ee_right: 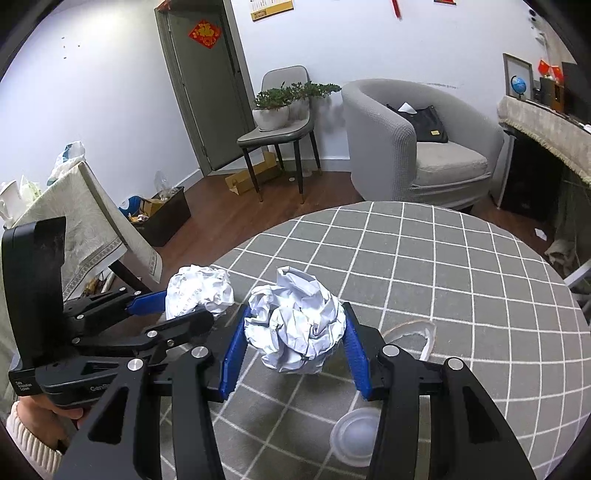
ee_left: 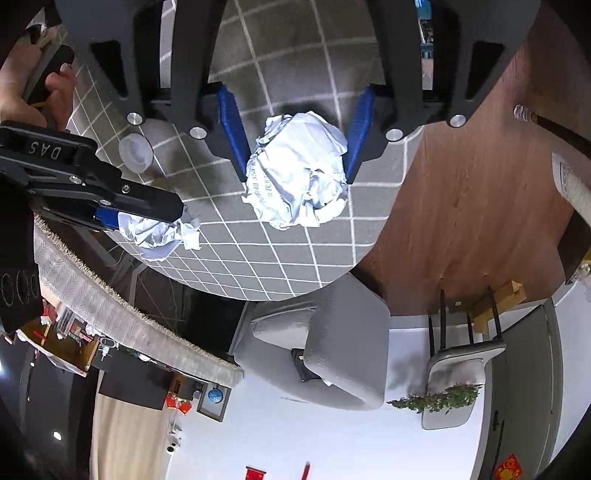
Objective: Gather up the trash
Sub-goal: 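Carry both crumpled paper balls over the teal bin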
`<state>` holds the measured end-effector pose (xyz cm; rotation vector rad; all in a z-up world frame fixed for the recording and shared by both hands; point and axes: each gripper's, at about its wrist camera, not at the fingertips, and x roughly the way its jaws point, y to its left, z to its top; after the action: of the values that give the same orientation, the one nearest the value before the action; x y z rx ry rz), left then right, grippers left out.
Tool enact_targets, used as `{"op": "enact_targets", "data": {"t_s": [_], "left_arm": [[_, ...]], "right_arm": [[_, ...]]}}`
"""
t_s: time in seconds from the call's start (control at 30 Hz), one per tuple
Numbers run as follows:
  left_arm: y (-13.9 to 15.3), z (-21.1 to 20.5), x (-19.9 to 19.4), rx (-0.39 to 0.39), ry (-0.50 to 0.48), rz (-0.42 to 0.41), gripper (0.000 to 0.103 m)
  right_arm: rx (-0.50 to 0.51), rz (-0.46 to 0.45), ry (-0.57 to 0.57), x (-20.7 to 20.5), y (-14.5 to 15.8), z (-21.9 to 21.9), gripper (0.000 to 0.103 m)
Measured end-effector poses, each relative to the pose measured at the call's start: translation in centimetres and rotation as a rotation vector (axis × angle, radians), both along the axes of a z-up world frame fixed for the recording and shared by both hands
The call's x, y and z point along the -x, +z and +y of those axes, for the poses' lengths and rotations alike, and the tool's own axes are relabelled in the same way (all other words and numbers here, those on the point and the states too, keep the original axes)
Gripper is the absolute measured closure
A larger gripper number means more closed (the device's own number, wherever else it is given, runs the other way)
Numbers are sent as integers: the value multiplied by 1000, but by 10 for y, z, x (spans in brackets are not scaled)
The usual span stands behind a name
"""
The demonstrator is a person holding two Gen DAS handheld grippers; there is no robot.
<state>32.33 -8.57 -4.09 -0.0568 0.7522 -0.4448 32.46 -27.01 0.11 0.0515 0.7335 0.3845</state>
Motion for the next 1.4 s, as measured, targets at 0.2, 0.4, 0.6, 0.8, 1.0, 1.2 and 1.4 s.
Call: {"op": "enact_targets", "data": {"t_s": [0.2,0.4,0.6,0.8,1.0,1.2,1.4], "left_arm": [[8,15,22,-17,18,-14,50],[11,39,46,-48,42,-18,50],[13,65,68,-75,68,-23,50],[14,91,87,-86,107,-32,50],[-4,114,102,-117,130,30,50],[-27,133,112,-167,138,96,50],[-54,156,117,-161,158,171,50]], "right_arm": [[-19,-16,6,15,7,13,54],[-49,-25,16,31,7,34,54],[-68,-24,40,45,4,62,54],[-85,-28,70,58,4,93,54],[-92,-22,101,69,1,120,54],[-100,-7,129,77,-5,145,54],[-96,-1,158,85,-10,170,54]]}}
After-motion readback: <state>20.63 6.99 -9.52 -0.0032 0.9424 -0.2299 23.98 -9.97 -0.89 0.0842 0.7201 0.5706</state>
